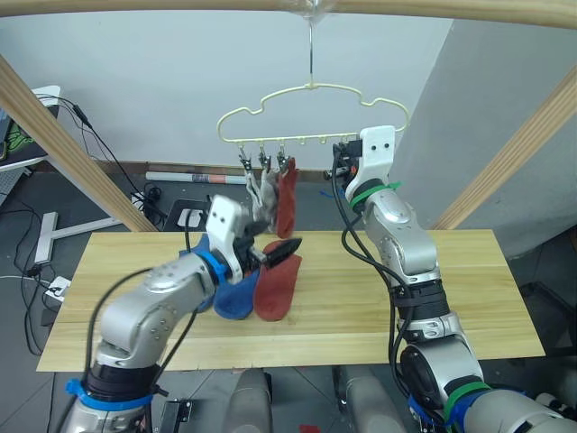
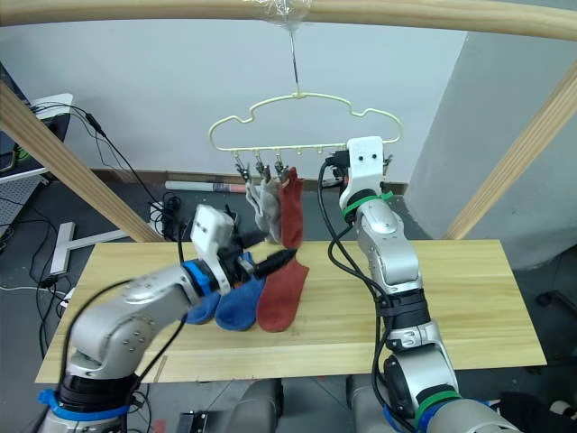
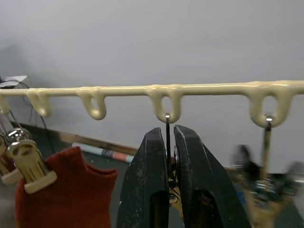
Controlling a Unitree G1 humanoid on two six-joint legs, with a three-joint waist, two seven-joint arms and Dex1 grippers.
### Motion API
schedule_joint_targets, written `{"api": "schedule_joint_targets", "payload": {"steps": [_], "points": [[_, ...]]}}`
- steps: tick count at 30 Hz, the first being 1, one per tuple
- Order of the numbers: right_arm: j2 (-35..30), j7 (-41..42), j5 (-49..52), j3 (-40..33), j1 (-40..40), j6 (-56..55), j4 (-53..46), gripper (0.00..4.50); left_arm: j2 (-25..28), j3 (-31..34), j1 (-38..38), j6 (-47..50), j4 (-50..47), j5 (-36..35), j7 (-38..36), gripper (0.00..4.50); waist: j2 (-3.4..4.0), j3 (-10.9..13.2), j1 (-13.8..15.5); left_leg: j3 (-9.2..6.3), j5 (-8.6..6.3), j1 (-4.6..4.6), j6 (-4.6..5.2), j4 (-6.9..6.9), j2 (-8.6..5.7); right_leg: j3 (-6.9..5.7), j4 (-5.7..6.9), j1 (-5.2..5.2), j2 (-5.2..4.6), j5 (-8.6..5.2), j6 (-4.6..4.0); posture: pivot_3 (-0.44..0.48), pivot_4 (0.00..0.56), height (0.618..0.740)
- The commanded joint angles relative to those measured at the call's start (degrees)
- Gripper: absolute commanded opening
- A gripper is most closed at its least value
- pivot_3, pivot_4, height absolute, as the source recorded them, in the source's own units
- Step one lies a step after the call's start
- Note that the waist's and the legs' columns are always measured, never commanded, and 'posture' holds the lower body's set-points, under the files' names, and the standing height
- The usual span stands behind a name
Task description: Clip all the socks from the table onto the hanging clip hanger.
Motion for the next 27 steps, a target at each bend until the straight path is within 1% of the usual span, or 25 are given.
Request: {"api": "schedule_joint_targets", "payload": {"steps": [1,2,4,7,10,15,20,23,26,27], "points": [[-0.12,0.70,0.69,0.32,-0.09,1.08,-2.85,0.02,0.03,-3.82,0.74,-7.01,1.22,7.29,-2.41,4.50,0.00,0.00,0.03,-0.01,0.00,0.00,0.00,0.00,0.01,0.00,0.00,0.00,0.01,0.00,-0.01,0.058,0.273,0.740],[-0.13,0.51,0.67,0.25,0.26,1.55,-3.35,0.02,-0.43,-7.26,1.33,-10.30,4.63,11.33,-3.11,4.50,0.02,0.01,0.02,-0.01,0.00,0.00,0.00,0.00,0.01,0.00,0.00,0.00,0.01,0.00,-0.01,0.052,0.277,0.740],[0.00,-0.01,0.59,0.12,0.88,2.57,-4.23,0.02,-1.56,-11.59,1.50,-15.97,10.46,17.78,-3.26,4.50,0.07,-0.01,0.03,0.04,0.00,0.02,-0.01,-0.01,0.00,0.04,-0.03,0.02,0.00,0.01,-0.04,0.043,0.277,0.740],[0.24,-0.53,0.49,0.19,1.43,3.91,-5.41,0.02,-4.22,-13.68,-0.13,-22.98,18.03,24.14,-2.11,4.50,0.07,0.00,0.04,0.04,0.00,-0.01,-0.01,-0.02,-0.01,0.03,-0.06,0.01,-0.01,0.02,-0.06,0.038,0.280,0.740],[0.28,-0.63,0.46,0.38,1.69,4.60,-6.12,0.02,-6.41,-14.01,-1.30,-26.83,23.09,27.97,-1.51,4.50,0.08,0.01,0.03,0.02,0.00,-0.01,0.00,-0.02,0.00,0.01,-0.01,-0.02,0.00,0.02,-0.06,0.038,0.280,0.740],[-0.24,-0.73,0.21,0.50,1.94,5.57,-6.99,0.02,-10.25,-13.80,-4.27,-30.78,31.56,33.16,0.95,4.50,0.08,0.01,-0.03,0.03,0.00,0.00,0.00,0.02,0.00,0.02,-0.01,0.01,0.00,0.01,0.02,0.021,0.283,0.740],[-0.42,-0.98,0.12,0.57,2.28,6.29,-7.63,0.02,-11.70,-12.71,-7.01,-32.10,37.03,36.33,1.82,4.50,0.08,0.01,-0.07,0.01,0.00,-0.01,0.00,0.00,0.00,0.01,0.00,0.01,0.00,0.02,-0.01,0.014,0.288,0.740],[-0.41,-1.04,0.14,0.68,2.31,6.64,-7.91,0.02,-12.20,-13.49,-7.99,-32.15,40.42,38.07,1.00,4.50,0.08,0.01,-0.13,0.02,0.00,0.00,0.00,0.00,0.00,0.02,-0.01,0.01,0.00,0.01,0.03,0.009,0.289,0.740],[-0.41,-1.24,0.16,0.59,2.28,6.92,-7.87,0.02,-13.70,-13.28,-8.03,-29.37,41.69,37.04,-1.37,4.50,0.08,0.01,-0.13,0.01,0.00,0.02,0.00,0.01,0.00,0.02,0.00,0.05,0.00,-0.11,0.23,0.005,0.290,0.740],[-0.30,-1.39,0.32,0.40,2.28,7.17,-7.94,0.00,-13.59,-13.99,-7.73,-29.62,41.55,37.57,-2.40,4.09,0.08,0.01,-0.14,0.01,0.00,0.02,0.00,0.02,0.00,0.02,0.00,0.06,0.00,-0.11,0.24,0.005,0.290,0.740]]}}
